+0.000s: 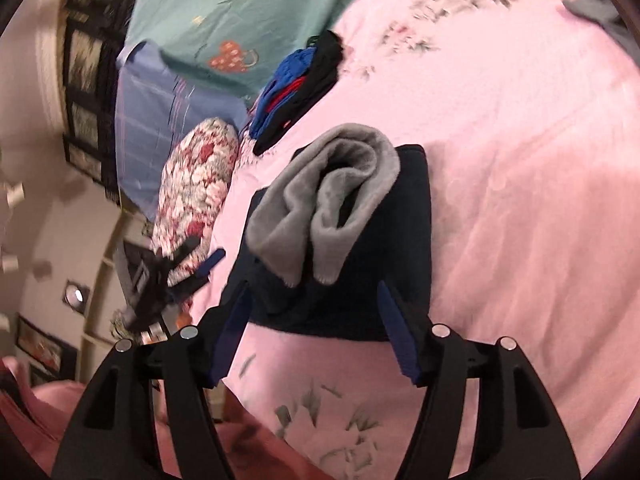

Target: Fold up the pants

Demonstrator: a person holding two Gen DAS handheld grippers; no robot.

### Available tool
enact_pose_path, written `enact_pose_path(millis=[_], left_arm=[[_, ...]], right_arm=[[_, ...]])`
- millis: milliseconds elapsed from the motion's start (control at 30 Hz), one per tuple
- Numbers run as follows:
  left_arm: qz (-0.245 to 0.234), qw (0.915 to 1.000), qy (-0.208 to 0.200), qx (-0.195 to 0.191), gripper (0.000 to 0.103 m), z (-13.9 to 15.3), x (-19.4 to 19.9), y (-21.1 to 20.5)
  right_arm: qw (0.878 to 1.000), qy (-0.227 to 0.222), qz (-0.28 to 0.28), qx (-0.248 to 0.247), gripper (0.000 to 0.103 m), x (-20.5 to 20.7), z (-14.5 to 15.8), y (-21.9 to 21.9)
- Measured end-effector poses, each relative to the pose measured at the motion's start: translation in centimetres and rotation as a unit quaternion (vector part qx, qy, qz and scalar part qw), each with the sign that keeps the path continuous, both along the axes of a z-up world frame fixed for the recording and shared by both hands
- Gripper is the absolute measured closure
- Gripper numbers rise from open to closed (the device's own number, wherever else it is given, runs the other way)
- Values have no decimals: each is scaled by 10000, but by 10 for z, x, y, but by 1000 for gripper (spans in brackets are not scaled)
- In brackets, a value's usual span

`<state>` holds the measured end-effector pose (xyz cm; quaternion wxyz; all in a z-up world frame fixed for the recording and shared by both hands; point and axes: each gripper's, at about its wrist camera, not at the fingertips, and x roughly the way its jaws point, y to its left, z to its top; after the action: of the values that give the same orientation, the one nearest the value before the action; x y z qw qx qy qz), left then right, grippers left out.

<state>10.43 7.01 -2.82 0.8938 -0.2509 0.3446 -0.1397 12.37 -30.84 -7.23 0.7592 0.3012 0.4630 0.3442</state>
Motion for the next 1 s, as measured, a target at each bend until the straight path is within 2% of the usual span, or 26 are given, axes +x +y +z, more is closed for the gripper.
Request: enact_pose_path(millis=[233, 333, 400, 467, 533, 633, 667, 767, 867, 933, 1000], left_arm=[[-246, 9992, -32, 317, 13, -1, -4, -13], [-134, 9989, -52, 446, 13, -2, -11, -3], [-22, 9993, -30, 381, 13, -3, -15, 7], [100, 9994, 7, 316, 13, -5, -19, 18], [219, 9993, 0, 311, 13, -4, -22, 25], [380, 9988, -45, 299, 13, -1, -27, 36], [436, 9987, -59, 274, 13, 0, -28, 39], [546, 9984, -73, 130, 13, 4, -30, 48], [644, 9978, -129, 70, 13, 8, -35, 51], [659, 9977, -149, 80, 11, 8, -37, 50], [606, 9980, -129, 100, 11, 7, -37, 47]], right_arm=[[9993, 98, -64, 349, 38, 25, 4, 23], [9998, 91, -108, 116, 38, 35, 5, 34], [9999, 99, -93, -12, 38, 40, 4, 41], [9991, 122, -155, -374, 40, 44, 4, 50], [9969, -3, -113, -782, 63, 44, 9, 60], [9897, -496, 82, -1344, 74, 42, 32, 79], [9890, -628, 188, -1324, 75, 43, 40, 84], [9904, -975, 676, -707, 77, 44, 71, 98], [9850, -1323, 1009, 458, 78, 38, 101, 86], [9833, -1236, 855, 1029, 78, 38, 97, 64], [9894, -768, 370, 1179, 78, 42, 65, 36]])
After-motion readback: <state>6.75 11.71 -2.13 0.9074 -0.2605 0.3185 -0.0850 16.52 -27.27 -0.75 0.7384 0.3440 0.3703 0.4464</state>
